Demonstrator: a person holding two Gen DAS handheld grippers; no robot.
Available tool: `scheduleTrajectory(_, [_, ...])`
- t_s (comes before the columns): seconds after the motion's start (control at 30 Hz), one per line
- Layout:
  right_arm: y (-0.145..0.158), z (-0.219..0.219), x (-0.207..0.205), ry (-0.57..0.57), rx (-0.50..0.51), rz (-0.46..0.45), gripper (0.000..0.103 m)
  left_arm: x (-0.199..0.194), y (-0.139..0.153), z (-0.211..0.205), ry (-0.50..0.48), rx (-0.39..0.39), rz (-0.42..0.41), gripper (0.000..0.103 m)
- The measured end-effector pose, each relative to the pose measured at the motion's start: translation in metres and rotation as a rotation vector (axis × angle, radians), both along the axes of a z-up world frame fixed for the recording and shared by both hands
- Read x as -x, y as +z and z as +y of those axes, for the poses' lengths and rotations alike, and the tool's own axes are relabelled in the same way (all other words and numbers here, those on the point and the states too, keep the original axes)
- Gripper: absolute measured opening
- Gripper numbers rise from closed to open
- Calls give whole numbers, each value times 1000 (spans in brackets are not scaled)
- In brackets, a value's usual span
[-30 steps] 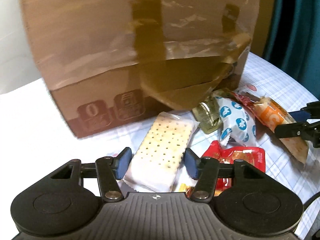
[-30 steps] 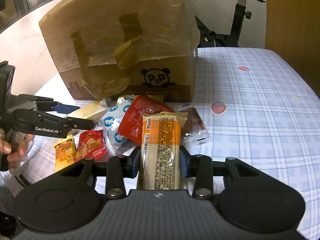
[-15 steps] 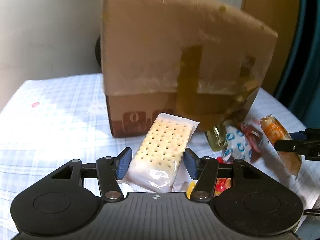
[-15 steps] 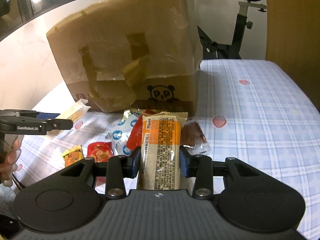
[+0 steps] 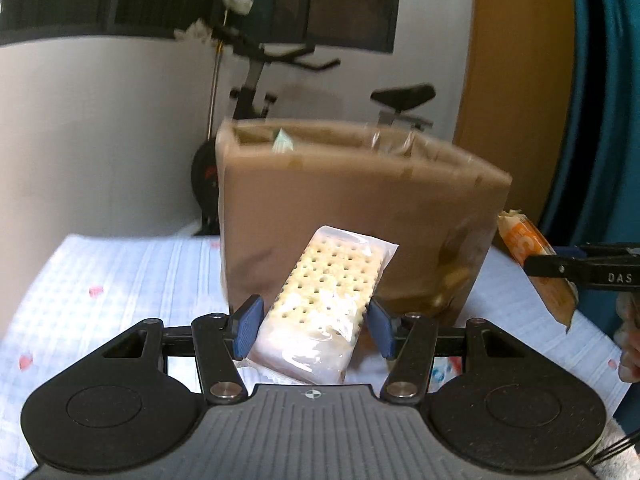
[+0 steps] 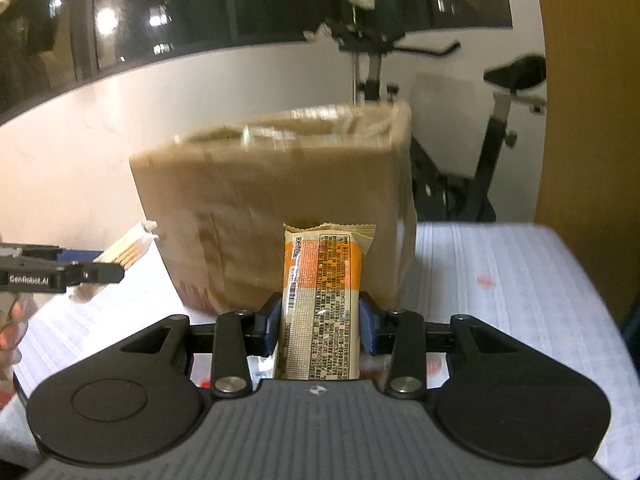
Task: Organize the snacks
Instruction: 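Carry both packets over the box and open both tools to drop them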
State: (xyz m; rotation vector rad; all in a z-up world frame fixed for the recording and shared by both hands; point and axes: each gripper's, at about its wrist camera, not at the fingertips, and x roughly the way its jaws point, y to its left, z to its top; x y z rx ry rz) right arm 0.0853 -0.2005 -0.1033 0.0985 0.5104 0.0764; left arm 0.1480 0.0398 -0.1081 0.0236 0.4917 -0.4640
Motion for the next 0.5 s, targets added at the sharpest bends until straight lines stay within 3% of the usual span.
scheduleTrajectory(0.27, [48,0,-14,36,26,-119,41,0,52,-10,-28,18,-131,59])
scheduleTrajectory(0.5, [74,6,-37,81,78,-182,41,-20,79,-34,-33,3,-199,60])
